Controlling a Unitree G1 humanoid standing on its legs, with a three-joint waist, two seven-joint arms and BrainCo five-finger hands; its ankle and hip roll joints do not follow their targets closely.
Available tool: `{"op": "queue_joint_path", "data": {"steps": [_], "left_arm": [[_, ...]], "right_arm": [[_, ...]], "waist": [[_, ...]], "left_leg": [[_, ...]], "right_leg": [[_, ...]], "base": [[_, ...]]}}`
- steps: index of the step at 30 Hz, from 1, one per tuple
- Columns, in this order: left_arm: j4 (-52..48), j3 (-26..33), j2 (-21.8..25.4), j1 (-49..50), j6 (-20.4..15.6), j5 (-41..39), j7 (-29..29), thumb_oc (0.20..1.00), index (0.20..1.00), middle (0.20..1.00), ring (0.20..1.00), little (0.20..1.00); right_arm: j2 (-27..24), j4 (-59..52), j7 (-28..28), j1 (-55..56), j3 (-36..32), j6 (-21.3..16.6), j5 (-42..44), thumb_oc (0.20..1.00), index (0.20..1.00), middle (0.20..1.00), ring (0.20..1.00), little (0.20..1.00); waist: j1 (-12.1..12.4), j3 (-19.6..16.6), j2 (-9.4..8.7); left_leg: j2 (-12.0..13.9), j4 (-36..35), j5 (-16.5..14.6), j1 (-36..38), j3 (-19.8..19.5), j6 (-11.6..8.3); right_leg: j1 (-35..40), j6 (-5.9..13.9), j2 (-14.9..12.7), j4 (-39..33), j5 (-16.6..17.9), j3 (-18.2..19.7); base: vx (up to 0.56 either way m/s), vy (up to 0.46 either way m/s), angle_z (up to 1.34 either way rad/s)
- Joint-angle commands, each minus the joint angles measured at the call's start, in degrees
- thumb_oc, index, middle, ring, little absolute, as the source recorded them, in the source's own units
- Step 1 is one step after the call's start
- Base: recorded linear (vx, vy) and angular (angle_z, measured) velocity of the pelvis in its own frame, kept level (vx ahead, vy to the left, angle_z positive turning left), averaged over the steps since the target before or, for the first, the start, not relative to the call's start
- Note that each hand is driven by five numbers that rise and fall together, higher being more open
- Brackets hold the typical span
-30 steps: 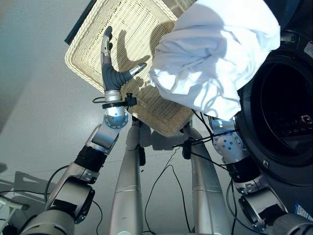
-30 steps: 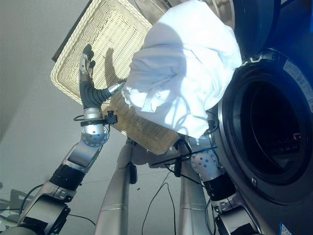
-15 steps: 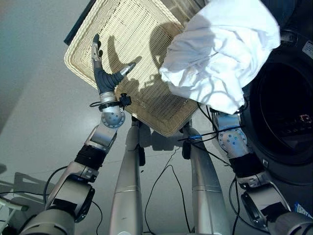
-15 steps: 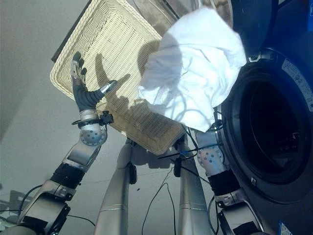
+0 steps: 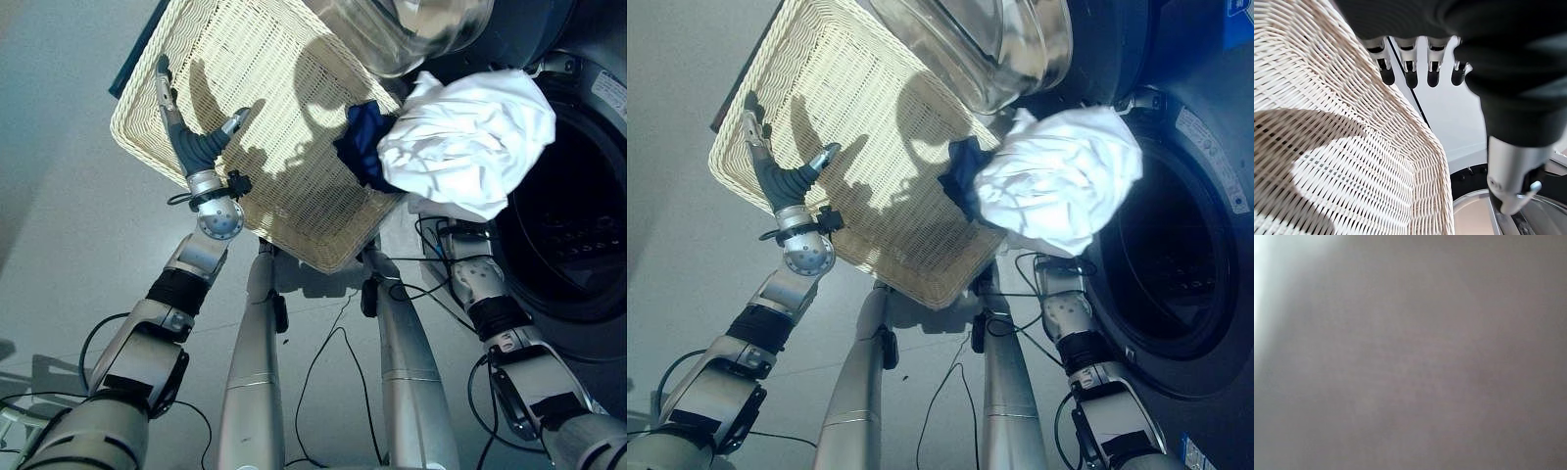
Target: Put the clothes into the washing machine.
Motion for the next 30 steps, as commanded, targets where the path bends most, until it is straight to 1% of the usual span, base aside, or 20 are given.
{"op": "queue_joint_path", "data": {"steps": [1,2,3,5,7,9,10,11,12,13,15,16,17,18,19,20,21,24,28,30], "left_arm": [[-0.3,0.3,0.5,-2.2,-4.3,1.3,2.2,1.000,1.000,1.000,1.000,1.000],[0.0,0.2,0.6,-2.1,-4.4,1.3,2.3,1.000,1.000,1.000,1.000,1.000],[0.6,-0.3,0.8,-2.4,-4.6,1.2,2.8,1.000,1.000,1.000,1.000,1.000],[0.9,-0.9,1.4,-2.7,-4.8,0.8,3.1,1.000,1.000,1.000,1.000,1.000],[1.0,-1.3,1.7,-2.9,-4.7,0.5,3.3,1.000,1.000,1.000,1.000,1.000],[1.3,-1.8,2.2,-3.0,-4.8,0.0,3.5,1.000,1.000,1.000,1.000,1.000],[1.7,-2.9,2.5,-3.4,-4.7,-0.5,4.1,1.000,1.000,1.000,1.000,1.000],[1.9,-3.6,2.6,-3.4,-4.6,-0.2,4.4,1.000,1.000,1.000,1.000,1.000],[1.9,-3.6,2.7,-3.9,-4.6,-0.1,4.4,1.000,1.000,1.000,1.000,1.000],[1.7,-4.7,2.9,-3.8,-4.4,0.5,4.8,1.000,1.000,1.000,1.000,1.000],[0.5,-6.9,4.5,-3.5,-3.5,0.3,5.8,1.000,1.000,1.000,1.000,1.000],[0.5,-6.9,4.5,-3.5,-3.5,0.3,5.8,1.000,1.000,1.000,1.000,1.000],[-1.2,-7.7,5.9,-3.0,-2.6,0.3,6.0,1.000,1.000,1.000,1.000,1.000],[-3.7,-7.5,8.1,-1.7,-1.2,0.9,5.7,1.000,1.000,1.000,1.000,1.000],[-4.0,-7.4,8.3,-1.5,-1.1,0.8,5.6,1.000,1.000,1.000,1.000,1.000],[-5.0,-7.1,9.6,-0.9,-0.7,0.6,5.5,1.000,1.000,1.000,1.000,1.000],[-5.3,-6.9,10.5,-0.5,-0.7,0.4,5.5,1.000,1.000,1.000,1.000,1.000],[-5.1,-5.8,12.0,0.0,-1.3,-0.7,4.0,1.000,1.000,1.000,1.000,1.000],[-2.7,-5.7,12.4,-1.2,-2.8,-1.0,1.9,1.000,1.000,1.000,1.000,1.000],[-1.4,-6.2,12.2,-2.4,-3.1,-1.1,1.3,1.000,1.000,1.000,1.000,1.000]], "right_arm": [[-3.5,-3.4,0.0,0.3,-2.8,-5.1,6.0,0.200,0.200,0.200,0.200,0.200],[-3.6,-2.0,-1.2,0.6,-3.7,-6.0,6.2,0.200,0.200,0.200,0.200,0.200],[-3.7,0.7,-5.7,0.7,-6.2,-9.9,6.2,0.200,0.200,0.200,0.200,0.200],[-4.9,4.5,-10.1,1.1,-8.7,-13.2,6.2,0.200,0.200,0.200,0.200,0.200],[-5.5,6.0,-12.8,1.1,-9.8,-14.6,6.2,0.200,0.200,0.200,0.200,0.200],[-6.7,8.7,-21.1,1.4,-11.6,-17.1,2.0,0.200,0.200,0.200,0.200,0.200],[-9.4,14.2,-40.2,1.0,-14.1,-16.3,-8.1,0.200,0.200,0.200,0.200,0.200],[-11.9,17.5,-49.0,0.3,-14.7,-14.2,-14.1,0.200,0.200,0.200,0.200,0.200],[-12.7,18.1,-51.5,-0.3,-14.9,-13.9,-15.6,0.200,0.200,0.200,0.200,0.200],[-16.8,20.2,-60.0,-1.8,-14.4,-14.7,-15.0,0.200,0.200,0.200,0.200,0.200],[-23.6,23.0,-69.0,-3.7,-13.4,-14.6,-19.3,0.200,0.200,0.200,0.200,0.200],[-23.6,23.0,-69.0,-3.7,-13.4,-14.6,-19.3,0.200,0.200,0.200,0.200,0.200],[-27.1,22.3,-74.7,-4.4,-12.1,-16.4,-19.0,0.200,0.200,0.200,0.200,0.200],[-32.7,21.3,-82.5,-5.2,-12.1,-19.1,-23.2,0.200,0.200,0.200,0.200,0.200],[-33.2,20.9,-84.0,-5.1,-12.0,-19.3,-24.0,0.213,0.213,0.213,0.213,0.213],[-35.9,19.2,-87.1,-4.7,-12.1,-20.1,-24.7,0.583,0.583,0.583,0.583,0.583],[-37.3,18.0,-88.7,-4.1,-12.6,-19.9,-27.2,1.000,1.000,1.000,1.000,1.000],[-40.9,16.5,-89.5,-2.6,-13.1,-16.7,-28.6,1.000,1.000,1.000,1.000,1.000],[-42.7,23.0,-79.2,-1.1,-13.1,-7.6,-21.5,1.000,1.000,1.000,1.000,1.000],[-42.8,26.2,-76.0,-1.6,-11.9,-3.2,-21.6,1.000,1.000,1.000,1.000,1.000]], "waist": [[-2.4,-1.0,3.03],[-2.4,-1.0,3.07],[-2.4,-1.0,3.15],[-2.6,-1.0,3.14],[-2.6,-1.0,3.11],[-2.7,-1.0,2.97],[-2.8,-1.0,2.62],[-2.6,-1.0,2.46],[-2.6,-1.0,2.40],[-2.3,-1.0,2.11],[-2.1,-1.0,1.85],[-2.1,-1.0,1.85],[-2.0,-1.0,1.28],[-2.2,-1.0,0.22],[-2.2,-1.0,0.17],[-2.6,-1.0,-0.49],[-2.9,-1.0,-1.02],[-3.4,-1.0,-2.30],[-3.2,-1.0,-2.87],[-3.0,-1.0,-2.87]], "left_leg": [[-1.9,6.2,-5.3,-0.9,1.1,-2.20],[-1.8,6.3,-5.9,-0.4,1.0,-2.26],[-1.8,6.4,-6.0,-0.4,1.1,-2.22],[-1.7,6.7,-6.3,-0.5,1.1,-2.22],[-1.7,6.9,-6.4,-0.6,1.1,-2.22],[-1.6,7.2,-6.7,-0.6,1.0,-2.16],[-1.7,8.1,-7.1,-1.2,0.7,-2.05],[-1.7,8.4,-7.6,-1.0,0.4,-1.98],[-1.8,8.3,-6.8,-1.9,0.5,-1.88],[-1.8,9.0,-7.4,-1.6,0.2,-1.90],[-1.7,10.0,-7.6,-2.1,-0.3,-1.79],[-1.7,10.0,-7.6,-2.1,-0.3,-1.79],[-1.8,10.6,-8.1,-2.5,-0.8,-1.61],[-1.8,10.7,-8.5,-2.6,-1.6,-1.37],[-1.8,10.7,-8.5,-2.6,-1.6,-1.36],[-1.7,10.6,-8.6,-2.7,-1.9,-1.35],[-1.5,10.3,-8.5,-2.5,-2.0,-1.34],[-1.4,9.5,-8.5,-1.7,-2.2,-1.22],[-1.3,9.1,-8.4,-0.7,-2.4,-1.12],[-1.6,9.1,-8.2,-0.6,-2.7,-0.95]], "right_leg": [[5.4,7.35,0.7,-17.4,14.3,-2.7],[5.9,7.40,0.8,-17.2,13.8,-2.7],[5.8,7.31,0.9,-17.2,13.7,-2.5],[5.8,7.26,0.9,-17.1,13.8,-2.4],[5.8,7.25,1.0,-17.1,13.8,-2.4],[5.9,7.22,1.1,-16.9,13.8,-2.3],[5.6,7.20,1.3,-16.6,13.8,-2.2],[5.9,7.24,1.4,-16.4,13.6,-2.4],[5.1,7.13,1.3,-16.6,14.4,-2.4],[5.6,7.34,1.3,-16.5,14.2,-2.7],[5.5,7.34,1.2,-16.1,14.3,-3.4],[5.5,7.34,1.2,-16.1,14.3,-3.4],[5.5,7.36,1.2,-16.0,14.3,-3.7],[5.8,7.50,1.5,-16.2,14.5,-4.1],[5.8,7.50,1.5,-16.3,14.6,-4.1],[6.0,7.57,1.7,-16.6,14.7,-4.1],[6.1,7.63,1.9,-16.6,14.9,-4.1],[7.0,7.63,2.2,-17.6,15.1,-4.1],[8.0,7.52,2.1,-17.8,15.0,-4.3],[7.9,7.42,2.0,-17.8,15.1,-4.3]], "base": [[0.01,0.017,-0.08],[0.00,0.020,-0.06],[0.02,0.018,-0.05],[0.00,0.000,0.00],[0.00,0.000,0.00],[0.01,-0.019,-0.01],[0.02,-0.065,-0.01],[0.00,-0.070,-0.01],[0.00,-0.093,0.00],[0.00,-0.092,-0.01],[0.02,-0.094,-0.02],[0.01,-0.082,-0.01],[0.00,-0.135,0.00],[0.00,-0.138,0.00],[-0.01,-0.110,0.00],[0.00,0.000,0.00],[-0.03,-0.032,-0.03],[-0.03,-0.008,-0.06],[0.00,-0.004,-0.02],[0.01,-0.013,0.08]]}}
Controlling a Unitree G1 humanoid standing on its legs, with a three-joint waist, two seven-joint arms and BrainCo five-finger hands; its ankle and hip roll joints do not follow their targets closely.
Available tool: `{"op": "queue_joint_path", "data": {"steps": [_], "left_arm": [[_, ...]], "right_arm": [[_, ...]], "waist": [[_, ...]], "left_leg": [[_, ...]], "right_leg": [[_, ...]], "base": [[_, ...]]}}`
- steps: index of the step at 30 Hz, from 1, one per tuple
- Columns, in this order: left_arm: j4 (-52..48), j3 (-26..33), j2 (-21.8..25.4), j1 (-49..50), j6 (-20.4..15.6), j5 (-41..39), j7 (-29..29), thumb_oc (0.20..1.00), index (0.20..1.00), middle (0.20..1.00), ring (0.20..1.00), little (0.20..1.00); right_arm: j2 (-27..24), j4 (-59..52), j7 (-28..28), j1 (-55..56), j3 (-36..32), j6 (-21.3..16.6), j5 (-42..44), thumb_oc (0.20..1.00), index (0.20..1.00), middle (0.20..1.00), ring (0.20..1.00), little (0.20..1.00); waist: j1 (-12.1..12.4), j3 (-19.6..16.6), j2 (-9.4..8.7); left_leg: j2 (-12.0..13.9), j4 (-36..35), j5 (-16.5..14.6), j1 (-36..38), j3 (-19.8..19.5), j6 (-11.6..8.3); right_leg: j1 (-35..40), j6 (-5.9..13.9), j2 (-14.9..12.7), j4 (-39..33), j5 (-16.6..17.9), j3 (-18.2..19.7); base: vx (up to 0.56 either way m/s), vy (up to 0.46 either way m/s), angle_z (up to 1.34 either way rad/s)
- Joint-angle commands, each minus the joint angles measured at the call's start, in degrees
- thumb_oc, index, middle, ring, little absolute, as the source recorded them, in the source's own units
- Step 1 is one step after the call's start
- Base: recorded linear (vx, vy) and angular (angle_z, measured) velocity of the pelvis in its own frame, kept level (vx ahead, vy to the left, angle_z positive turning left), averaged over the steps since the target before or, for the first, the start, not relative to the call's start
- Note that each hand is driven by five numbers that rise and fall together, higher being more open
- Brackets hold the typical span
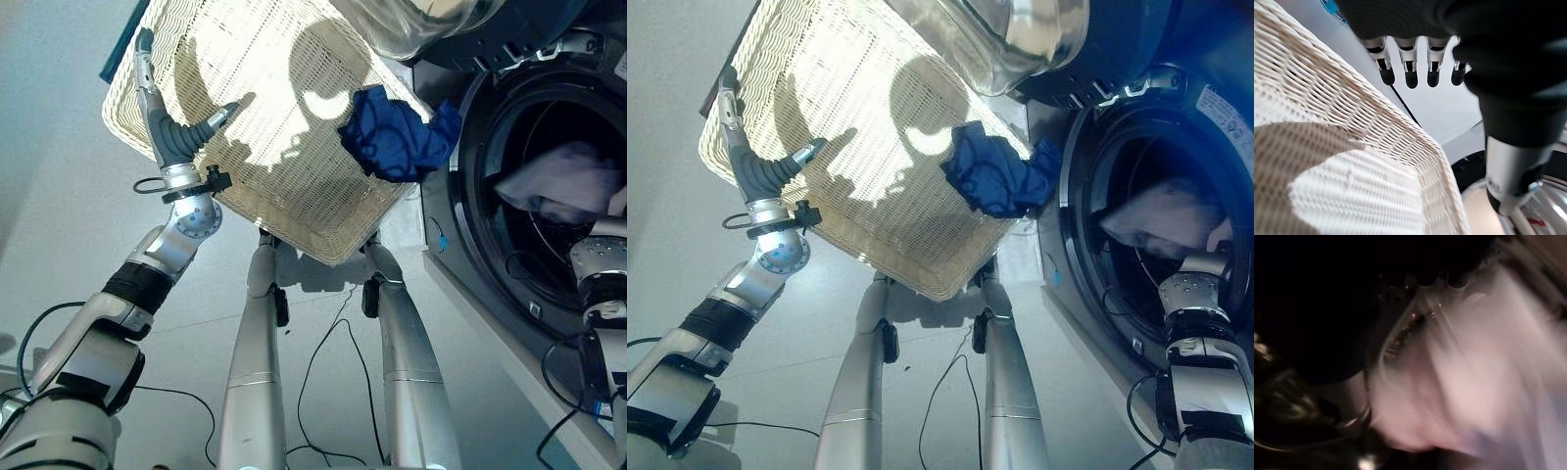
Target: Put the clothes into the washing machine.
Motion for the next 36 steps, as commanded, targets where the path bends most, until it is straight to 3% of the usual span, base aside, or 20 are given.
{"op": "queue_joint_path", "data": {"steps": [1,2,4,8,10,12,14,17,19,23,26,29,36], "left_arm": [[0.9,1.0,-1.0,-2.4,-3.3,-0.1,-1.6,1.000,1.000,1.000,1.000,1.000],[1.0,0.8,-1.1,-2.4,-3.3,-0.1,-1.8,1.000,1.000,1.000,1.000,1.000],[1.2,0.4,-1.4,-3.2,-3.0,-0.1,-2.8,1.000,1.000,1.000,1.000,1.000],[1.7,-0.4,-1.5,-5.5,-2.4,-0.7,-4.8,1.000,1.000,1.000,1.000,1.000],[2.0,-0.9,-2.0,-5.4,-2.6,-0.5,-5.4,1.000,1.000,1.000,1.000,1.000],[2.0,-1.3,-2.4,-5.8,-2.4,-0.3,-5.5,1.000,1.000,1.000,1.000,1.000],[2.3,-1.9,-2.9,-6.0,-2.8,-0.2,-5.4,1.000,1.000,1.000,1.000,1.000],[2.7,-2.1,-3.5,-6.8,-2.7,0.2,-5.2,1.000,1.000,1.000,1.000,1.000],[3.7,-2.2,-4.5,-7.3,-1.9,0.2,-4.3,1.000,1.000,1.000,1.000,1.000],[4.9,-0.6,-5.5,-6.6,-2.4,-1.4,-3.9,1.000,1.000,1.000,1.000,1.000],[5.3,0.4,-6.4,-5.7,-2.9,-0.9,-3.1,1.000,1.000,1.000,1.000,1.000],[4.9,2.2,-7.5,-4.4,-2.6,1.2,-2.4,1.000,1.000,1.000,1.000,1.000],[6.3,2.9,-8.6,-3.5,-2.3,6.8,-1.6,1.000,1.000,1.000,1.000,1.000]], "right_arm": [[-18.3,5.4,9.6,3.5,2.1,12.6,-1.3,1.000,1.000,1.000,1.000,1.000],[-18.0,6.1,10.1,3.2,2.8,13.2,-1.5,1.000,1.000,1.000,1.000,1.000],[-16.1,7.1,15.5,2.3,5.1,21.4,-0.6,1.000,1.000,1.000,1.000,1.000],[-14.1,9.5,18.3,0.0,8.0,28.3,-2.1,1.000,1.000,1.000,1.000,1.000],[-13.3,10.6,18.3,-0.4,9.0,30.6,-7.6,1.000,1.000,1.000,1.000,1.000],[-12.6,11.2,17.5,-1.2,10.2,30.3,-12.8,1.000,1.000,1.000,1.000,1.000],[-11.8,11.0,17.1,-1.9,11.4,28.5,-23.2,1.000,1.000,1.000,1.000,1.000],[-10.5,9.6,16.1,-3.6,12.8,26.9,-26.4,1.000,1.000,1.000,1.000,1.000],[-7.9,7.1,15.4,-4.4,15.1,22.3,-36.2,1.000,1.000,1.000,1.000,1.000],[-4.4,-2.1,11.4,-2.2,17.3,19.4,-46.6,1.000,1.000,1.000,1.000,1.000],[-2.4,-7.4,9.8,-0.6,18.5,18.7,-51.4,1.000,1.000,1.000,1.000,1.000],[0.7,-17.4,8.4,2.6,20.6,20.4,-56.8,1.000,1.000,1.000,1.000,1.000],[4.8,-23.9,13.2,6.8,22.9,19.3,-63.7,1.000,1.000,1.000,1.000,1.000]], "waist": [[-2.6,-1.3,-2.62],[-2.4,-1.3,-2.49],[-2.0,-1.3,-2.26],[-1.5,-1.3,-1.95],[-1.1,-1.3,-1.63],[-0.8,-1.3,-1.26],[-0.8,-1.3,-0.83],[-1.0,-1.3,-0.46],[-1.2,-1.3,0.30],[-2.0,-1.3,0.85],[-2.4,-1.3,1.12],[-3.1,-1.3,1.20],[-3.7,-1.3,1.25]], "left_leg": [[-2.3,7.9,-7.9,1.2,0.1,-1.51],[-2.2,8.0,-8.4,1.7,0.0,-1.51],[-2.5,8.0,-8.5,1.7,-0.2,-1.42],[-3.0,7.7,-7.8,1.3,-0.5,-1.27],[-2.9,7.5,-8.4,2.2,-0.4,-1.32],[-2.9,7.4,-8.3,2.3,-0.4,-1.21],[-3.0,7.3,-8.3,2.2,-0.3,-1.06],[-3.3,7.3,-7.7,1.3,-0.1,-0.98],[-3.0,7.0,-8.1,1.8,0.3,-0.99],[-2.9,6.6,-8.1,1.6,1.2,-1.10],[-2.8,6.4,-7.9,1.5,1.8,-1.23],[-2.5,6.4,-7.7,1.0,2.6,-1.51],[-1.9,5.9,-7.2,1.3,3.7,-1.89]], "right_leg": [[5.4,6.69,1.3,-10.5,10.0,-2.9],[5.9,6.75,1.3,-10.3,9.5,-3.0],[5.8,6.73,1.2,-10.2,9.5,-3.3],[5.2,6.65,0.8,-10.2,10.1,-4.0],[6.1,6.80,0.8,-10.1,9.6,-4.3],[6.2,6.84,0.8,-9.9,9.5,-4.3],[5.9,6.88,0.8,-9.6,9.5,-4.3],[4.9,6.81,0.7,-9.6,9.8,-4.1],[4.9,6.84,0.9,-9.3,9.2,-3.6],[4.1,6.69,1.1,-9.2,8.7,-2.8],[3.7,6.58,1.2,-9.1,8.5,-2.3],[2.9,6.39,1.2,-8.6,7.9,-1.7],[2.7,6.14,1.6,-7.9,7.3,-1.1]], "base": [[0.02,-0.030,0.09],[0.01,-0.040,0.09],[0.02,-0.045,0.08],[0.00,-0.025,0.08],[0.01,-0.015,0.05],[0.00,-0.003,0.02],[-0.01,0.013,0.04],[0.00,0.034,0.04],[0.00,0.080,-0.01],[-0.01,0.082,-0.04],[-0.01,0.065,-0.03],[-0.01,0.082,-0.04],[0.00,0.045,-0.02]]}}
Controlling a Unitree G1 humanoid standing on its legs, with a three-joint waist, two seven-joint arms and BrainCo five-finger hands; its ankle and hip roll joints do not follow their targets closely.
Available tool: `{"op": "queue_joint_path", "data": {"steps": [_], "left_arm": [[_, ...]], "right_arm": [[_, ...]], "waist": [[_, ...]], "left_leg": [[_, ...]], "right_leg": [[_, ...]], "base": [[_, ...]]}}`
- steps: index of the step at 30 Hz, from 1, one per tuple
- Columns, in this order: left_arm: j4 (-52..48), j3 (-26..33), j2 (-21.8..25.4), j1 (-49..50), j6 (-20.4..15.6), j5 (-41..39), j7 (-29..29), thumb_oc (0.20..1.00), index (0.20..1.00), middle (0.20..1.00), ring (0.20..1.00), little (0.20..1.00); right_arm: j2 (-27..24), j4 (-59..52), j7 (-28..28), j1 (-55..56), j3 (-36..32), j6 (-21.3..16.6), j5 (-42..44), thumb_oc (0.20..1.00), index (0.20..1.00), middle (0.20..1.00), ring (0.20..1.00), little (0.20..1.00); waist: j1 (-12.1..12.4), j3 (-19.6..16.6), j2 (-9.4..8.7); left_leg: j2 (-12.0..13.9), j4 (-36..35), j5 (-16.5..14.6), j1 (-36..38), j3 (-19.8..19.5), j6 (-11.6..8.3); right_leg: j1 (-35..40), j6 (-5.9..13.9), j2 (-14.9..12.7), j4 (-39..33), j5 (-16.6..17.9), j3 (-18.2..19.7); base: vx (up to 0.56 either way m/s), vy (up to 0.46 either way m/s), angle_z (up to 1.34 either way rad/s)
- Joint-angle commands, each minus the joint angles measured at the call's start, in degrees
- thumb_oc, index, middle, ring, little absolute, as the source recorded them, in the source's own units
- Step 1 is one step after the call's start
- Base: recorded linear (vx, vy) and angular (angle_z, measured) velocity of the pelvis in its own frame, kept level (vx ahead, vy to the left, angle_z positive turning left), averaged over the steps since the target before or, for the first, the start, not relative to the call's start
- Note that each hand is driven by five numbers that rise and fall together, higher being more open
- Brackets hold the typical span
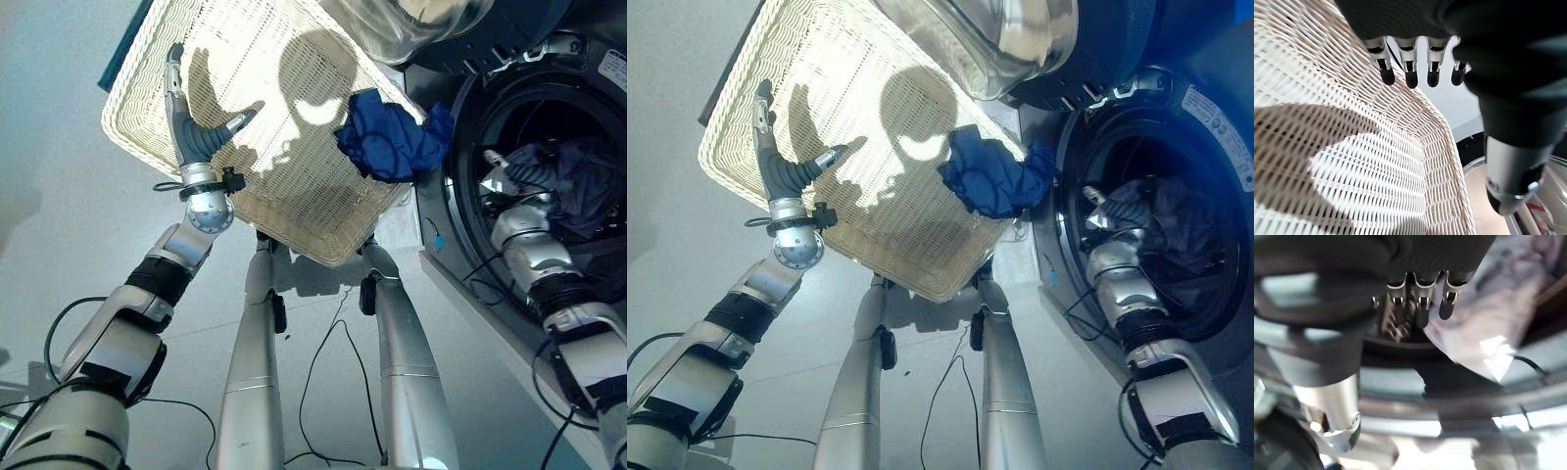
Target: Put the clothes into the washing machine.
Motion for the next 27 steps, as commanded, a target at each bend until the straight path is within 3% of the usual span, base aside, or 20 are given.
{"op": "queue_joint_path", "data": {"steps": [1,4,8,14,23,27], "left_arm": [[1.7,2.8,-2.2,-1.5,-2.3,4.8,2.2,1.000,1.000,1.000,1.000,1.000],[2.4,2.8,-2.9,-1.3,-1.4,6.4,2.9,1.000,1.000,1.000,1.000,1.000],[2.4,3.0,-3.6,-0.5,-1.0,6.9,3.5,1.000,1.000,1.000,1.000,1.000],[1.6,4.5,-4.9,1.4,-1.1,8.4,4.5,1.000,1.000,1.000,1.000,1.000],[0.4,7.0,-7.1,3.0,-0.6,10.2,3.6,1.000,1.000,1.000,1.000,1.000],[-0.4,7.5,-7.3,3.2,-0.1,10.4,2.6,1.000,1.000,1.000,1.000,1.000]], "right_arm": [[-3.3,-2.7,0.8,2.9,1.3,-2.2,-4.8,1.000,1.000,1.000,1.000,1.000],[-1.1,-5.8,3.3,5.1,1.8,-3.5,-5.9,1.000,1.000,1.000,1.000,1.000],[0.2,-9.2,2.5,6.6,2.9,-5.0,-10.0,1.000,1.000,1.000,1.000,1.000],[1.5,-19.3,0.9,8.6,4.1,-7.0,-23.1,1.000,1.000,1.000,1.000,1.000],[0.3,-29.8,-7.0,4.8,4.9,-9.7,-44.0,1.000,1.000,1.000,1.000,1.000],[-0.9,-32.0,-7.6,2.8,5.5,-9.5,-46.1,1.000,1.000,1.000,1.000,1.000]], "waist": [[-0.6,-1.2,1.08],[-1.0,-1.2,1.03],[-1.2,-1.2,1.16],[-1.7,-1.2,1.47],[-1.3,-1.2,2.12],[-0.9,-1.2,2.29]], "left_leg": [[-0.2,8.1,-7.9,-0.2,2.8,-2.68],[-0.1,7.9,-7.7,-0.2,3.1,-2.80],[0.0,7.8,-7.6,-0.2,3.4,-2.82],[0.1,7.7,-7.2,-0.5,3.7,-2.90],[0.1,8.1,-7.2,-0.6,3.3,-2.94],[0.0,8.2,-7.2,-0.5,3.1,-2.92]], "right_leg": [[3.8,5.32,3.0,-11.2,9.3,-1.6],[3.5,5.21,3.3,-11.0,9.1,-1.1],[3.3,5.15,3.4,-10.8,8.9,-0.7],[3.0,5.25,3.5,-10.7,8.5,-0.1],[3.3,5.69,3.4,-10.3,7.9,0.2],[3.7,5.78,3.3,-10.3,7.7,0.1]], "base": [[0.00,0.000,0.00],[0.01,0.046,-0.03],[0.01,0.040,-0.04],[0.00,0.027,-0.02],[0.00,0.004,0.00],[0.00,0.000,0.00]]}}
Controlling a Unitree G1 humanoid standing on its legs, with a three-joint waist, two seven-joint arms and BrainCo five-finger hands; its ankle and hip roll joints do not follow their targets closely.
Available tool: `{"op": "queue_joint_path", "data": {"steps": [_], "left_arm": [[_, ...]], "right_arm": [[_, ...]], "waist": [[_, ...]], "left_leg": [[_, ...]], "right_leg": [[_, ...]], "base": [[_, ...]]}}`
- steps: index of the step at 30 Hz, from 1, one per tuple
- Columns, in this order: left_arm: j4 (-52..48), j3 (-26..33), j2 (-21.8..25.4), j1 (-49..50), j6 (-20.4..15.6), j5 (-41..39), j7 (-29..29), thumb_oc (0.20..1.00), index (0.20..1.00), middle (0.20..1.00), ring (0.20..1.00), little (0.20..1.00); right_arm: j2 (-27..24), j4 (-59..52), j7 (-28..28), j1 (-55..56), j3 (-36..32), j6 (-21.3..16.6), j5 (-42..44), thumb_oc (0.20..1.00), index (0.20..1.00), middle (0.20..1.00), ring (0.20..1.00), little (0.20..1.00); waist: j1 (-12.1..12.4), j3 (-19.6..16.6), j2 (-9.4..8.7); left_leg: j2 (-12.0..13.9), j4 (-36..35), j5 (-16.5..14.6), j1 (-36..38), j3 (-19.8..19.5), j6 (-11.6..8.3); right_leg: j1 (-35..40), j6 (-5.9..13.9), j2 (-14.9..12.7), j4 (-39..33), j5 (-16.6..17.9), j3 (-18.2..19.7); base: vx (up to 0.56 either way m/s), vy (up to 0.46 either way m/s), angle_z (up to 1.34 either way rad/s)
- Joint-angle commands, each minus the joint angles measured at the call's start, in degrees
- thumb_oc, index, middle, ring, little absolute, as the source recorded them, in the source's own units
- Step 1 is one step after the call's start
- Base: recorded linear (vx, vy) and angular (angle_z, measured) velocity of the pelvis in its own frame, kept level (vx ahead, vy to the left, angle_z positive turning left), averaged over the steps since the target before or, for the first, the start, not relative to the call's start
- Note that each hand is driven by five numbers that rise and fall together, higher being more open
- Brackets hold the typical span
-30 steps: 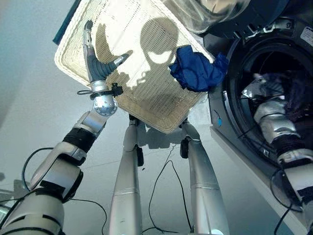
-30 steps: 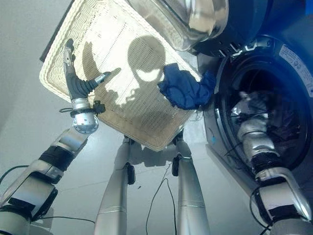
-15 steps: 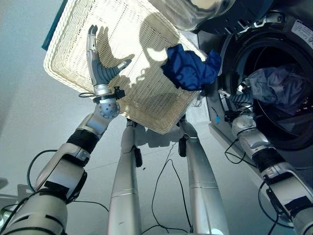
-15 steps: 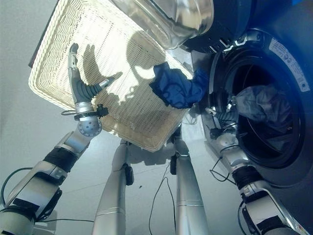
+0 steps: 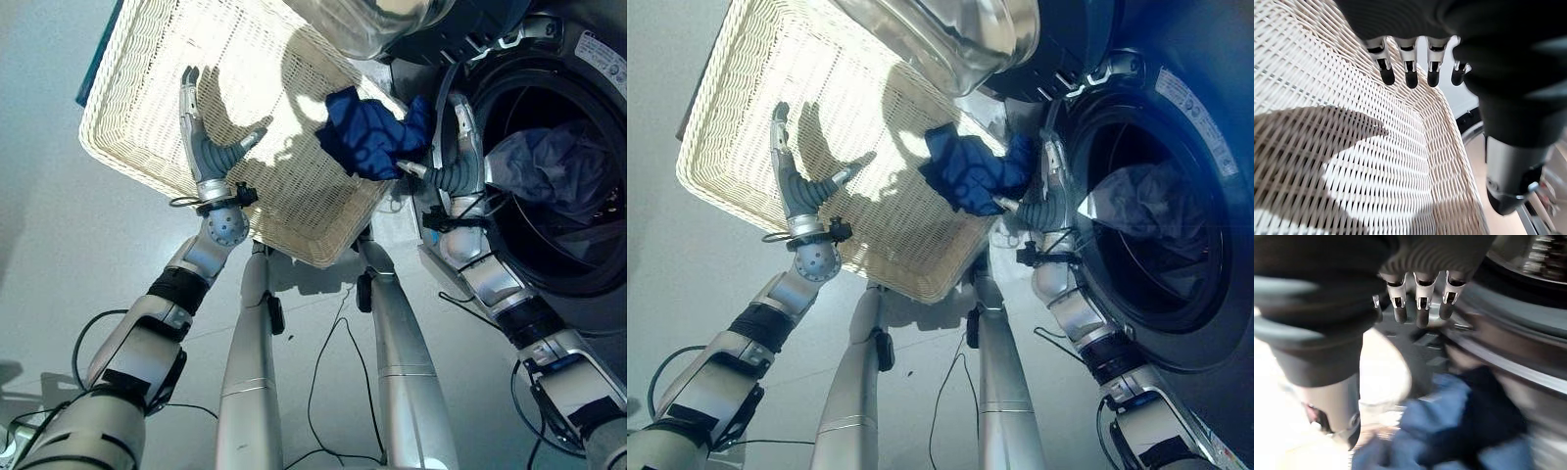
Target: Put the clothes into the washing machine.
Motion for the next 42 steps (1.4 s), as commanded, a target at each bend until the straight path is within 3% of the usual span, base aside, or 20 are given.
{"op": "queue_joint_path", "data": {"steps": [1,6,12,18,26,28,31,36,42], "left_arm": [[-2.4,2.7,-0.9,-0.1,-0.6,3.7,0.0,1.000,1.000,1.000,1.000,1.000],[-3.9,3.0,-1.0,0.3,0.1,3.7,-0.4,1.000,1.000,1.000,1.000,1.000],[-4.1,2.7,-1.0,0.1,-0.1,3.4,-1.1,1.000,1.000,1.000,1.000,1.000],[-2.6,1.3,-0.4,-2.2,-0.1,1.6,-1.8,1.000,1.000,1.000,1.000,1.000],[0.0,-0.4,-0.2,-4.9,0.1,-1.2,-0.8,1.000,1.000,1.000,1.000,1.000],[0.9,-1.0,-0.2,-5.9,-0.1,-2.3,-0.4,1.000,1.000,1.000,1.000,1.000],[2.1,-2.0,-0.2,-7.3,-0.5,-3.5,-0.6,1.000,1.000,1.000,1.000,1.000],[4.1,-3.8,-0.5,-10.2,-0.9,-4.7,-1.3,1.000,1.000,1.000,1.000,1.000],[5.4,-5.6,-1.5,-12.1,-1.3,-5.1,-1.1,1.000,1.000,1.000,1.000,1.000]], "right_arm": [[-2.9,-5.3,-2.2,0.4,0.6,-2.8,-3.1,1.000,1.000,1.000,1.000,1.000],[-3.4,-6.5,0.0,-1.0,1.9,-4.2,-5.0,1.000,1.000,1.000,1.000,1.000],[-4.5,-5.6,4.9,-3.5,5.5,-3.1,-5.2,1.000,1.000,1.000,1.000,1.000],[-5.0,1.6,9.0,-9.0,12.0,-1.2,-5.3,1.000,1.000,1.000,1.000,1.000],[-5.0,11.0,9.8,-13.4,18.5,1.0,-5.4,1.000,1.000,1.000,1.000,1.000],[-5.2,14.3,10.2,-15.4,20.7,2.3,-5.0,1.000,1.000,1.000,1.000,1.000],[-4.8,19.5,9.7,-18.0,23.4,7.4,-4.2,1.000,1.000,1.000,1.000,1.000],[-3.3,29.2,11.1,-23.1,26.2,8.2,-4.6,1.000,1.000,1.000,1.000,1.000],[-1.3,40.1,15.1,-26.5,28.7,13.6,-7.3,1.000,1.000,1.000,1.000,1.000]], "waist": [[-0.8,-1.2,2.07],[-0.5,-1.2,2.06],[0.1,-1.2,2.18],[1.1,-1.2,2.27],[2.1,-1.2,2.54],[2.3,-1.2,2.63],[2.7,-1.2,2.79],[3.4,-1.2,3.36],[4.3,-1.2,3.88]], "left_leg": [[-0.8,8.3,-6.7,-0.8,1.2,-2.14],[-0.9,8.8,-6.8,-1.3,1.0,-2.16],[-1.1,9.1,-6.6,-1.5,0.8,-2.15],[-1.4,9.6,-6.5,-2.1,0.2,-2.11],[-1.8,10.0,-6.3,-2.8,-0.4,-2.01],[-1.9,10.3,-6.4,-3.1,-0.6,-2.07],[-2.2,10.6,-6.5,-3.3,-0.8,-2.09],[-2.4,10.7,-6.5,-3.8,-1.0,-1.87],[-2.7,10.5,-6.3,-3.7,-1.1,-1.57]], "right_leg": [[5.7,6.11,2.3,-12.7,8.8,-1.9],[5.4,6.18,2.1,-12.5,8.8,-2.2],[5.4,6.15,1.9,-12.4,8.8,-2.5],[5.0,6.15,1.6,-11.8,8.7,-3.1],[4.6,6.01,1.2,-11.0,8.6,-4.1],[4.2,6.03,1.2,-10.6,8.5,-4.3],[4.0,5.98,1.1,-10.5,8.4,-4.5],[3.6,5.88,0.9,-10.6,8.7,-4.9],[3.7,5.74,0.9,-10.4,8.8,-5.5]], "base": [[0.00,0.000,0.00],[0.00,-0.002,0.01],[0.00,0.000,0.00],[0.01,-0.017,0.02],[0.01,-0.028,0.07],[0.02,-0.034,0.08],[0.02,-0.033,0.04],[0.01,-0.006,0.03],[0.00,-0.002,0.01]]}}
